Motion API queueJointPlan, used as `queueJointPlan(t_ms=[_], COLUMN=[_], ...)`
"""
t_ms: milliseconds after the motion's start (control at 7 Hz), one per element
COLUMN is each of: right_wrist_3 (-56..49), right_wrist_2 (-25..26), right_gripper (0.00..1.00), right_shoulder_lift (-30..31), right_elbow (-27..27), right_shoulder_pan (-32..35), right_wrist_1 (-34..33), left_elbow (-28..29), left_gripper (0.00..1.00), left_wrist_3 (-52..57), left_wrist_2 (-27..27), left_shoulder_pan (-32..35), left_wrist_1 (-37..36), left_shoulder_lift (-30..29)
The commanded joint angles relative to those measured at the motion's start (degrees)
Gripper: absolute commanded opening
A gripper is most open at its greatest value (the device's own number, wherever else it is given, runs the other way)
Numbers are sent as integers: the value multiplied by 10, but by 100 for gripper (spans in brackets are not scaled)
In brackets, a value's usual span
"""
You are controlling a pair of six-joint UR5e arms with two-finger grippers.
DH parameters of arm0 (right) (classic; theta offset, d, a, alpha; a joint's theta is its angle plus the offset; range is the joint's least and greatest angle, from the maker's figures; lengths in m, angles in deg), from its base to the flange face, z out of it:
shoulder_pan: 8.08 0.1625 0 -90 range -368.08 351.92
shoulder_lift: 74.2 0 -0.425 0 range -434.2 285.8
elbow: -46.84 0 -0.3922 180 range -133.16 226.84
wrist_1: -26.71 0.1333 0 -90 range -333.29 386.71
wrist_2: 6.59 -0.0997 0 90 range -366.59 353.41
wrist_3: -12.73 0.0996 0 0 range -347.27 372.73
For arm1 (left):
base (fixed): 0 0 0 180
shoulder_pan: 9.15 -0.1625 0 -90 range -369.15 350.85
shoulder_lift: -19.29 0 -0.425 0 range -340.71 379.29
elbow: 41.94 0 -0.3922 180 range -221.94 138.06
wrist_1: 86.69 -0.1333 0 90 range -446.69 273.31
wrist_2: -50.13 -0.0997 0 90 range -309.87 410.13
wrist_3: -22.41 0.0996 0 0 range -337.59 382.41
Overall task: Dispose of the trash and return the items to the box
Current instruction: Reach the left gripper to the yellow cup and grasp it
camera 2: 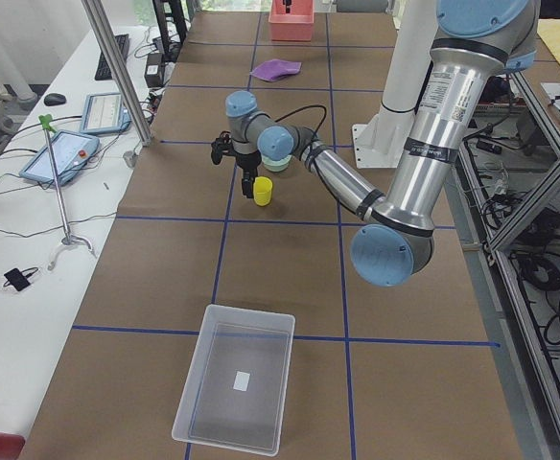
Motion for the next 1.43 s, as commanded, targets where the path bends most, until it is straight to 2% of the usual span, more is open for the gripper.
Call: queueJointPlan(t_ms=[0, 143, 714, 857, 1000, 1143, 1286], right_wrist_3=[0, 0, 0, 0, 0, 0, 0], right_wrist_2=[-8, -8, -15, -15, -15, -15, -15], right_gripper=[100, 100, 100, 100, 100, 100, 100], right_shoulder_lift=[0, 0, 0, 0, 0, -4, -27], right_elbow=[1, 5, 5, 6, 6, 12, 36], right_shoulder_pan=[0, 0, 0, 0, 0, -2, -2], right_wrist_1=[0, 0, 0, 0, 0, 0, 1], left_elbow=[70, 92, 97, 98, 100, 101, 100], left_gripper=[97, 96, 89, 82, 67, 41, 0], left_wrist_3=[-59, -72, -81, -86, -101, -110, -113], left_wrist_2=[-2, -1, -8, -11, -12, -12, -11], left_shoulder_pan=[-32, -35, -64, -67, -83, -84, -84], left_wrist_1=[91, 124, 127, 127, 127, 127, 127], left_shoulder_lift=[-17, -17, -15, -17, -17, -20, -20])
